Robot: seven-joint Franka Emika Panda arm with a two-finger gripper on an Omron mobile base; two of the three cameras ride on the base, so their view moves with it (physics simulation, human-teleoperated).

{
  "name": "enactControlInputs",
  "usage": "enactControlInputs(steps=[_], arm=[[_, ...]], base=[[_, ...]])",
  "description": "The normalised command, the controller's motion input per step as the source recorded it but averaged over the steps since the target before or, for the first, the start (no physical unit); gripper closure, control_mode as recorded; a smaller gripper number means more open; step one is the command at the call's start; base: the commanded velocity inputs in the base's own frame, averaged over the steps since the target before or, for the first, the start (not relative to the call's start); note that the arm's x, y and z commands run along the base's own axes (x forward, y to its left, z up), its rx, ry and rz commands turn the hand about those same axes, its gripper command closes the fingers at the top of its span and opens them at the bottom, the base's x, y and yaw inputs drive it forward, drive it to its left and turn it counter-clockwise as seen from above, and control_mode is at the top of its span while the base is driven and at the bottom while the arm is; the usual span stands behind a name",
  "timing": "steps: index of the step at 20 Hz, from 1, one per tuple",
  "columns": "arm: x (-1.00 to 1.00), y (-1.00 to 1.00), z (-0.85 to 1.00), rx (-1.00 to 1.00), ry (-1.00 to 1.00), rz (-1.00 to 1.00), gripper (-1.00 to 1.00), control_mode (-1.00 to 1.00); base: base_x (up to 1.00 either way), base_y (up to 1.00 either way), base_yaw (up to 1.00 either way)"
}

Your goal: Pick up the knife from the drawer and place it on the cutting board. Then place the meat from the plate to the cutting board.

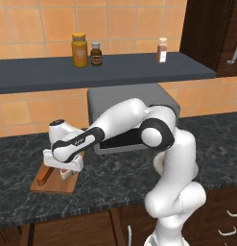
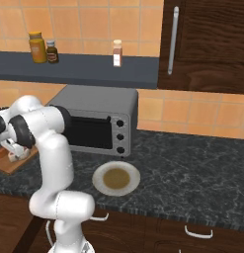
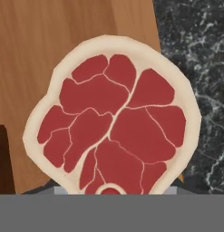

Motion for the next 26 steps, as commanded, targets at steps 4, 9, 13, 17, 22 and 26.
enactControlInputs(steps=[4, 9, 13, 17, 22, 26], arm=[[0.09, 0.08, 0.0, 0.0, -0.01, 0.0, 1.0, -1.0], [-0.04, 0.0, 0.0, 0.0, -0.02, 0.0, -1.0, -1.0], [-0.13, -0.02, 0.04, 0.0, -0.04, 0.0, -1.0, -1.0], [-0.09, 0.0, 0.3, 0.0, -0.08, 0.0, -1.0, -1.0], [-0.38, -0.03, 0.55, 0.0, -0.1, 0.0, -1.0, -1.0], [-0.69, -0.55, 0.52, 0.0, -0.05, 0.0, -1.0, -1.0]], base=[[0.0, 0.0, 0.0], [0.0, 0.0, 0.0], [0.0, 0.0, 0.0], [0.0, 0.0, 0.0], [0.0, 0.0, 0.0], [0.0, 0.0, 0.0]])
